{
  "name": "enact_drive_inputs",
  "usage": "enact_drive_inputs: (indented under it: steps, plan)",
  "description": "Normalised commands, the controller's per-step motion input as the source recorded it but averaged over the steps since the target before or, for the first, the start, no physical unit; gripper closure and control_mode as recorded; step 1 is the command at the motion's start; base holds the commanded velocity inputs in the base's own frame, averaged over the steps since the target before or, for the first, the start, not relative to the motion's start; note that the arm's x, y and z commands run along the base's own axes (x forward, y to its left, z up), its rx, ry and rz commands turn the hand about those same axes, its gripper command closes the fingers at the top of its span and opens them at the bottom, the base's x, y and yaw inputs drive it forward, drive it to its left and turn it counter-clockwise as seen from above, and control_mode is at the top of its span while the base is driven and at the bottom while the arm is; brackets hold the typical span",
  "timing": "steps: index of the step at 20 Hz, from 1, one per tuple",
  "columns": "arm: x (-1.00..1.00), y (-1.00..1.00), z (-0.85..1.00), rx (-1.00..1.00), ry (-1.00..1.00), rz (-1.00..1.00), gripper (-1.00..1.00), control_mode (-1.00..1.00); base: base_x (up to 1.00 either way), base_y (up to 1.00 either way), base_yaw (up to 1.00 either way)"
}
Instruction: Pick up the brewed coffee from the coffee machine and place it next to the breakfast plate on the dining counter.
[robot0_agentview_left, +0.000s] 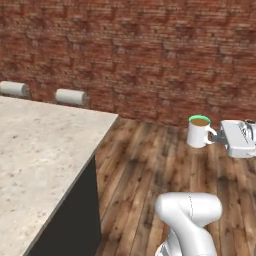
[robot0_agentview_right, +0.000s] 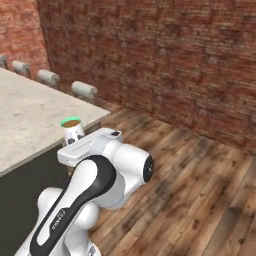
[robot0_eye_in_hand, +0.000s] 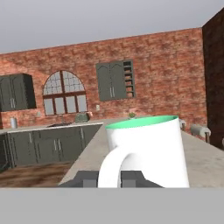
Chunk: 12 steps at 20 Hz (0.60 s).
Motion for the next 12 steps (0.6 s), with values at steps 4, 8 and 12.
enact_drive_inputs:
  steps: [4, 8, 12]
  plan:
    - [0.00, 0.00, 0.00, 0.00, 0.00, 0.00, 1.00, 1.00, 0.98, -0.94, 0.27]
    - [0.00, 0.00, 0.00, 0.00, 0.00, 0.00, 1.00, 1.00, 0.99, -0.88, 0.27]
    - [0.00, 0.00, 0.00, 0.00, 0.00, 0.00, 1.00, 1.00, 1.00, -0.78, 0.31]
